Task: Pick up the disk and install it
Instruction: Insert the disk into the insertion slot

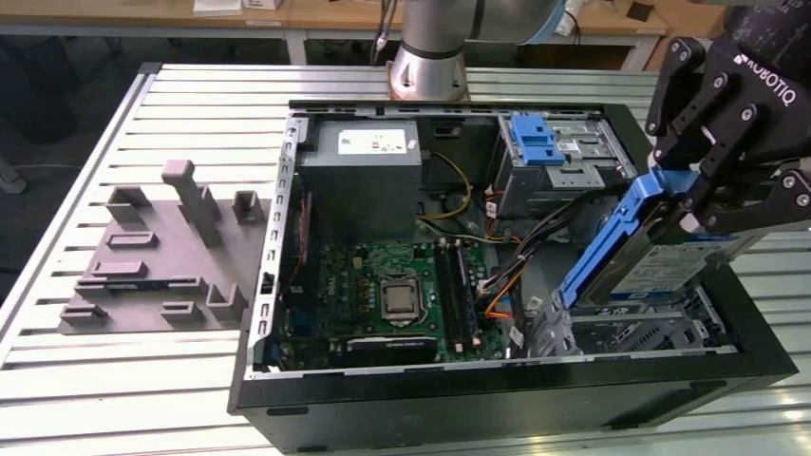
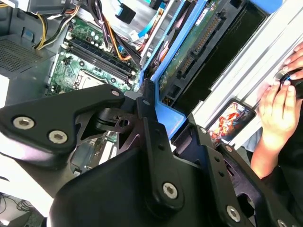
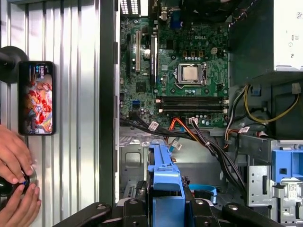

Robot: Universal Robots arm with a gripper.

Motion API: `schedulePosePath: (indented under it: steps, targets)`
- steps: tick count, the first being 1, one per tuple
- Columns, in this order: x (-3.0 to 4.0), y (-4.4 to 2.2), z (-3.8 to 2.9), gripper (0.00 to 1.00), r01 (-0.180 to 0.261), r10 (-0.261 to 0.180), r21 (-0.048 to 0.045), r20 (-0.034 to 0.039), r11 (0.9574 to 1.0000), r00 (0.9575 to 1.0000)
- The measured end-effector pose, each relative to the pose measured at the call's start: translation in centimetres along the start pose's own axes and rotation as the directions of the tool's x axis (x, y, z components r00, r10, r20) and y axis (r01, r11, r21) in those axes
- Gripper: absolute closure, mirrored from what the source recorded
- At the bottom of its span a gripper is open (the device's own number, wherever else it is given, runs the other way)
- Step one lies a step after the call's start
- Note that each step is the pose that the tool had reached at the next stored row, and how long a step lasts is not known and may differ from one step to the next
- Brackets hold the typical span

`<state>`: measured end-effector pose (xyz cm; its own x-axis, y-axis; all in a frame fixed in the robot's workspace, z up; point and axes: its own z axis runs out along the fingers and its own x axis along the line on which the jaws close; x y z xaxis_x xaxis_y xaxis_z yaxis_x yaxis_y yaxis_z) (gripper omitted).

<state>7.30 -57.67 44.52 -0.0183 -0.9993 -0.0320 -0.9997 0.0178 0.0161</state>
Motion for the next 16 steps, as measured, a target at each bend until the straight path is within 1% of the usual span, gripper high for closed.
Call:
schedulePosePath:
  steps: [9,16]
  targets:
    - [0.00,-0.28,0.27,0.64,0.000,0.000,0.0000,0.0000,1.0000,1.0000]
    - [0.01,-0.34,0.57,0.64,0.000,0.000,0.0000,0.0000,1.0000,1.0000]
